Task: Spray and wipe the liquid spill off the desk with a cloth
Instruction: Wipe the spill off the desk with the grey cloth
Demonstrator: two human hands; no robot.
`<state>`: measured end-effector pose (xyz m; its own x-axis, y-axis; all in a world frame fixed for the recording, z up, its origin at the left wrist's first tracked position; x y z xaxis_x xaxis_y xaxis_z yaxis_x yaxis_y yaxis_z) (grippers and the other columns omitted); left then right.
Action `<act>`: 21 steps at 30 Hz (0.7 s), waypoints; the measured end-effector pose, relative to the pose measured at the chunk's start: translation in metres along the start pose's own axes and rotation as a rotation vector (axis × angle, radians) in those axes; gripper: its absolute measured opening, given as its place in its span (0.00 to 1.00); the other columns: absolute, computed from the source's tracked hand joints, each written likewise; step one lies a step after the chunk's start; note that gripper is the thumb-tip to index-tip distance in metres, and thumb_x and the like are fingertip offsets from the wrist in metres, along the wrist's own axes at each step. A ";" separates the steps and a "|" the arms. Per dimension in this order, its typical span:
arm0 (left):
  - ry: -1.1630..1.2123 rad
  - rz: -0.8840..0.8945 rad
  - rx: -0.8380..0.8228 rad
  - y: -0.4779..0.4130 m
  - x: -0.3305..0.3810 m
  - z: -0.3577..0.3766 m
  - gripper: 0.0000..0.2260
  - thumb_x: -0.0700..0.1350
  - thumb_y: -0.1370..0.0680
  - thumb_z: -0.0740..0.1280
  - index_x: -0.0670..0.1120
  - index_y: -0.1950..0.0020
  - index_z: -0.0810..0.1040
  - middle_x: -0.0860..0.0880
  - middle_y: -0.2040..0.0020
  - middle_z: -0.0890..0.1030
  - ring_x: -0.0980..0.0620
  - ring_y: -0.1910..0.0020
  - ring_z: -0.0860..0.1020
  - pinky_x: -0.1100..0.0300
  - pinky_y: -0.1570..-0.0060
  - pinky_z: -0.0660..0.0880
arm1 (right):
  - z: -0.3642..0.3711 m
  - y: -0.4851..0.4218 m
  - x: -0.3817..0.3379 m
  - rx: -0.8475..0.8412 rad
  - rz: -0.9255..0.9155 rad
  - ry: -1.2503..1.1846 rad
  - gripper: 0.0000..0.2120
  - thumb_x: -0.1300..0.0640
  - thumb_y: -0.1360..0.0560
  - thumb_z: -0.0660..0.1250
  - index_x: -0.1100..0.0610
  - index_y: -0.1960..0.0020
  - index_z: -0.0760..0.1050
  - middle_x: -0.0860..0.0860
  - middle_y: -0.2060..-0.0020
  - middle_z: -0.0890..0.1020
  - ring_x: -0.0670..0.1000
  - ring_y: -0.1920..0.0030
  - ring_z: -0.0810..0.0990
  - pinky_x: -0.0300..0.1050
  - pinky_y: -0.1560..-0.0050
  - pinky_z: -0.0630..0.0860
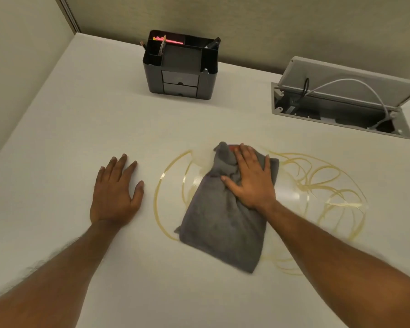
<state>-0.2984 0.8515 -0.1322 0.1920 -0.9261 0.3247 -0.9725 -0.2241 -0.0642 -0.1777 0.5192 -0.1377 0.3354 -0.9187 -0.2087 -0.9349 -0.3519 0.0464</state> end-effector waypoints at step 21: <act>-0.010 -0.020 0.010 0.000 0.001 0.000 0.28 0.56 0.22 0.55 0.45 0.25 0.69 0.43 0.22 0.65 0.41 0.22 0.61 0.44 0.22 0.54 | 0.001 -0.030 -0.022 0.003 -0.056 -0.001 0.43 0.25 0.26 0.48 0.49 0.20 0.48 0.49 0.20 0.54 0.51 0.20 0.50 0.60 0.22 0.46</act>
<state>-0.2979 0.8504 -0.1316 0.2128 -0.9243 0.3168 -0.9671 -0.2456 -0.0668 -0.1572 0.5500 -0.1354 0.3871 -0.8973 -0.2120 -0.9150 -0.4023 0.0320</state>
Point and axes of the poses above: each hand's wrist, its own y-axis away from the middle knuckle, its own z-axis out of the palm, x = y × z, the point moved 4 cm from there along -y, towards the middle knuckle
